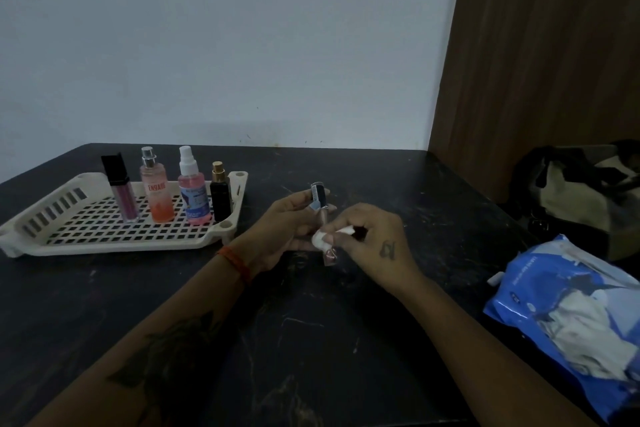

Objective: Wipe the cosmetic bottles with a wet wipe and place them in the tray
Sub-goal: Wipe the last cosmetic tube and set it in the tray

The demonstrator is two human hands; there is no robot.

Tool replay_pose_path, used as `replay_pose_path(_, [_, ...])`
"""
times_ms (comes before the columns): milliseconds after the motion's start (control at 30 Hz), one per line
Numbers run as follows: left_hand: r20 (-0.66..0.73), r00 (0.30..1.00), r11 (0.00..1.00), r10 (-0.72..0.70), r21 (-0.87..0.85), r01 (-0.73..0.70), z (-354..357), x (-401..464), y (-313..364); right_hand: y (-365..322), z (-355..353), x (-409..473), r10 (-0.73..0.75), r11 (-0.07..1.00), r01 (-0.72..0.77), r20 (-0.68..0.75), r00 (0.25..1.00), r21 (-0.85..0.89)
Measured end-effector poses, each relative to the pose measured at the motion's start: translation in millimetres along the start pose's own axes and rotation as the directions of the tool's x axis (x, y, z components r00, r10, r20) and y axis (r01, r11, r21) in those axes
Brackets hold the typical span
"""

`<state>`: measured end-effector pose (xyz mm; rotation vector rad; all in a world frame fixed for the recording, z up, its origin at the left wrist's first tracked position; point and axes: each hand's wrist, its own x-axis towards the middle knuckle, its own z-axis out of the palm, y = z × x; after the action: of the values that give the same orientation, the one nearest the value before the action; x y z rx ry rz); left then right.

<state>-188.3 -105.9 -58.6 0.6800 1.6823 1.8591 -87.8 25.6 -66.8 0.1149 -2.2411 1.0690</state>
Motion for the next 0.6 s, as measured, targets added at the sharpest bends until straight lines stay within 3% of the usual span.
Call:
replay_pose_path(100, [0.017,1.000,1.000,-0.011,0.002,0.011,0,0,0,2,-8,5,0.005,0.999,0.007,-0.251,0.968,0.046])
replay_pose_path(167, [0.014,1.000,1.000,-0.010,-0.007,0.010,0,0,0,3,-12,4,0.001,0.997,0.015,-0.208,0.978,0.074])
replay_pose_path(233, [0.011,1.000,1.000,-0.001,0.001,0.001,-1,0,-1,1,-8,-2,-0.025,1.000,0.025,0.011,1.000,-0.002])
replay_pose_path(300, [0.005,1.000,1.000,0.001,0.010,-0.001,-1,0,-1,2,-4,-4,-0.040,0.995,0.048,0.091,0.995,-0.084])
replay_pose_path(400, [0.015,1.000,1.000,-0.001,-0.003,0.001,-1,0,0,4,-9,2,-0.074,0.990,0.056,-0.139,0.987,-0.132])
replay_pose_path(467, [0.022,1.000,1.000,0.001,-0.010,-0.001,-1,0,-1,4,-12,2,-0.097,0.992,0.080,-0.186,0.978,-0.097])
replay_pose_path(600, [0.007,1.000,0.999,0.021,0.023,-0.022,-2,-1,-1,0,-7,-5,-0.034,0.999,0.039,0.154,0.987,-0.029])
